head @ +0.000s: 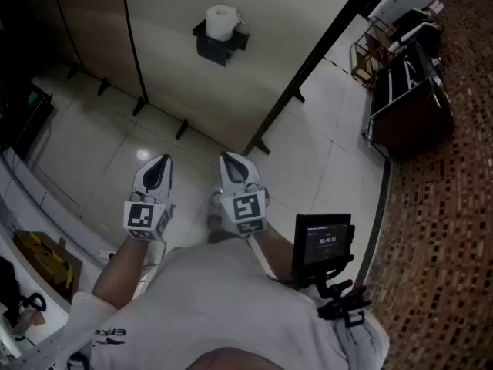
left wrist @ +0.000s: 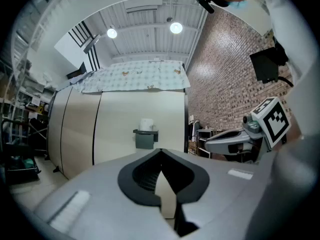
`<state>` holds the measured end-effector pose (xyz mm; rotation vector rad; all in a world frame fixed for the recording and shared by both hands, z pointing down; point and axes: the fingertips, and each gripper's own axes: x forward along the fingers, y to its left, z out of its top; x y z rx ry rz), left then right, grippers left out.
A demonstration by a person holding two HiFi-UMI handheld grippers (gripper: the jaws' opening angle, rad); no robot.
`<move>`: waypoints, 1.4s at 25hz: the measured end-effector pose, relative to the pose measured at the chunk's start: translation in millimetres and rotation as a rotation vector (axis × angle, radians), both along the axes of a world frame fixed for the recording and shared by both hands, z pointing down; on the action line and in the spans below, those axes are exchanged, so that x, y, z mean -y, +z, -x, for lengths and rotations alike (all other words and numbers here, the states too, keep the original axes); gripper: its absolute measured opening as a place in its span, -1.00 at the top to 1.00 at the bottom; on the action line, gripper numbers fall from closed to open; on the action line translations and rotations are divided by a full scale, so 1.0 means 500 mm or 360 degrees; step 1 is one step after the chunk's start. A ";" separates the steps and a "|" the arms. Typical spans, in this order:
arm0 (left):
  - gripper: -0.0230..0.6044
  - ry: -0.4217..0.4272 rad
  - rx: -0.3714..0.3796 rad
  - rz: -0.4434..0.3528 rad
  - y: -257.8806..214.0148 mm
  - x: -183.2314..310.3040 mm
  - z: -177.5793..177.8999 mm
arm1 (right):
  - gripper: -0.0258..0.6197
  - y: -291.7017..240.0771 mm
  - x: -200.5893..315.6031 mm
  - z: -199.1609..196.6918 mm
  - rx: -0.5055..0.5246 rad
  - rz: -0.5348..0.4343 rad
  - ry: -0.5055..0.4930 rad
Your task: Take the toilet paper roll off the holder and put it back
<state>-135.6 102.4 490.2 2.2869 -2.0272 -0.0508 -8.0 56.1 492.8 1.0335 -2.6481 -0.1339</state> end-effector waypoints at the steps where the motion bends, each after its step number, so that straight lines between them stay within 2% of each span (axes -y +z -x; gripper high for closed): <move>1: 0.92 0.0000 0.0011 -0.0002 -0.003 0.027 0.004 | 0.87 -0.002 0.025 0.004 0.0004 -0.0006 -0.0003; 6: 0.92 -0.0016 0.0069 -0.0003 -0.016 0.171 0.022 | 0.87 -0.020 0.167 0.017 0.0004 -0.0056 -0.0031; 9: 0.92 -0.0051 0.0052 0.0010 -0.038 0.264 0.031 | 0.87 -0.040 0.261 0.025 0.0007 -0.0062 -0.0053; 16: 0.92 -0.0102 0.0121 -0.0015 -0.050 0.444 0.060 | 0.87 -0.060 0.440 0.073 -0.0098 -0.0122 -0.0217; 23: 0.92 -0.0095 0.0119 -0.0018 -0.058 0.553 0.089 | 0.87 -0.090 0.543 0.127 -0.0167 -0.0165 -0.0296; 31: 0.92 0.0030 0.0125 -0.0034 -0.074 0.653 0.142 | 0.85 -0.120 0.618 0.193 -0.0193 -0.0201 -0.0234; 35: 0.92 0.0087 0.0135 -0.0047 -0.068 0.683 0.164 | 0.73 -0.163 0.657 0.223 -0.0327 -0.0334 -0.0265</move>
